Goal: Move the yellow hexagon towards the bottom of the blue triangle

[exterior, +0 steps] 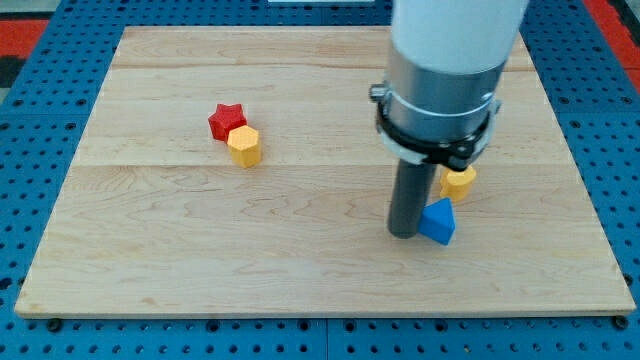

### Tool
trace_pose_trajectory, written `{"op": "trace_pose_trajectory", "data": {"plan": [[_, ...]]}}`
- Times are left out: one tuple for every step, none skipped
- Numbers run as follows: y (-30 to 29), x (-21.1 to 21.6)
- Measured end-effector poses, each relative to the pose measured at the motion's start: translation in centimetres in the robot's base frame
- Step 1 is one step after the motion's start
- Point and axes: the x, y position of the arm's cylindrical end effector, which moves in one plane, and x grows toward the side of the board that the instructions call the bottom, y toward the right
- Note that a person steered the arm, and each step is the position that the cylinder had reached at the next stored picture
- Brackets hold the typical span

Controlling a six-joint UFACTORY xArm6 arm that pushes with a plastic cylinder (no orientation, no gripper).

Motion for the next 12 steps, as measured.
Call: {"op": "trace_pose_trajectory", "data": {"plan": [[2.8,-0.3],[3.3,-0.2],[-1.5,2.0],[-10.2,2.6],[-19.6,-0.4],[-25.6,-4.7],[-26.3,-9.6],[-22.8,-10.3],[-21.2,-11.7],[-19.0,-12.7],[-16.2,-10.9],[-13.8,-9.1]]}}
